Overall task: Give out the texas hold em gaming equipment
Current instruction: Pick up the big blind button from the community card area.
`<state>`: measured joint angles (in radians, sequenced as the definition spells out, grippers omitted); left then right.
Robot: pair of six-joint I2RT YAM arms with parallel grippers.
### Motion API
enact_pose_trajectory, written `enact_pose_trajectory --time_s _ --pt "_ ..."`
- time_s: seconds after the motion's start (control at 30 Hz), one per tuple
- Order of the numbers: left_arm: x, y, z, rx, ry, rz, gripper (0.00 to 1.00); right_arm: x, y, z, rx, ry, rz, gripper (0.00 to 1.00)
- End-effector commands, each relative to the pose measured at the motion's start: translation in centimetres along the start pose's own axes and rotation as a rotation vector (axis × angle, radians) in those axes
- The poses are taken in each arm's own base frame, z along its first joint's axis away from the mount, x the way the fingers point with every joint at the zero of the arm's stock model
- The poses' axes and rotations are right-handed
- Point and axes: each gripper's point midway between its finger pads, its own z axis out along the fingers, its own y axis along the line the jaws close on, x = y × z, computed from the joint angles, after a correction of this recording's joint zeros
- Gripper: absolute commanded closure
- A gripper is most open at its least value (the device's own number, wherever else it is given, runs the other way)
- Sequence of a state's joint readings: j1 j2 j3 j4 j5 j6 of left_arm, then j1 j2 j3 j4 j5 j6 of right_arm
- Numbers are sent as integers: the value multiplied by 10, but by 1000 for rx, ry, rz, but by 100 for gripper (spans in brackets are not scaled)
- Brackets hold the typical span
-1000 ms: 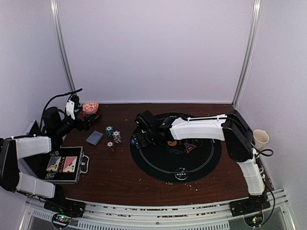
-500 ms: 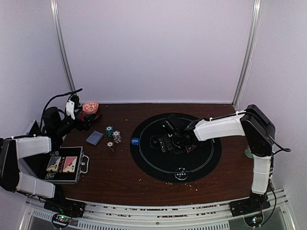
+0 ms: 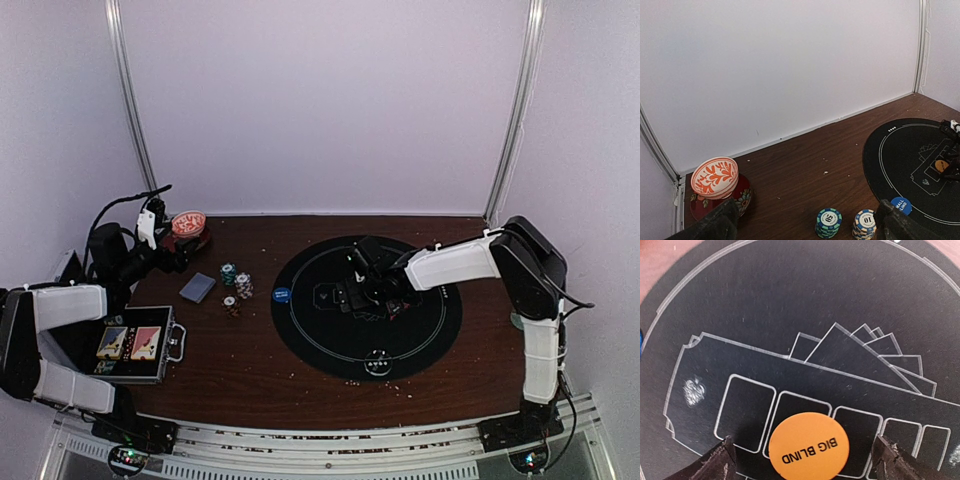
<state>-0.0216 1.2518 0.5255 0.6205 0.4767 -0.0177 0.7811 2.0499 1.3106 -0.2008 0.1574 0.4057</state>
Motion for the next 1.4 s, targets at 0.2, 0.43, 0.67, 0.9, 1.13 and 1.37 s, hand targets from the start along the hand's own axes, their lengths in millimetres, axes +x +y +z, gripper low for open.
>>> enact_pose_trajectory --time_s 0.2,0.43,0.67,0.9,1.13,1.37 --pt "-16 0 3 6 -50 28 2 18 9 17 -31 62 -12 15" --pt "-15 0 3 6 -48 26 2 20 9 18 -30 66 -8 26" --pt "-15 0 4 6 -47 25 2 21 12 16 -34 62 -9 40" --pt "-16 0 4 5 -48 25 2 18 13 13 -31 49 1 48" --pt "-16 1 3 2 -47 25 2 13 9 7 -22 23 17 53" --pt "-16 0 3 2 -48 26 2 5 5 2 -2 -7 28 53"
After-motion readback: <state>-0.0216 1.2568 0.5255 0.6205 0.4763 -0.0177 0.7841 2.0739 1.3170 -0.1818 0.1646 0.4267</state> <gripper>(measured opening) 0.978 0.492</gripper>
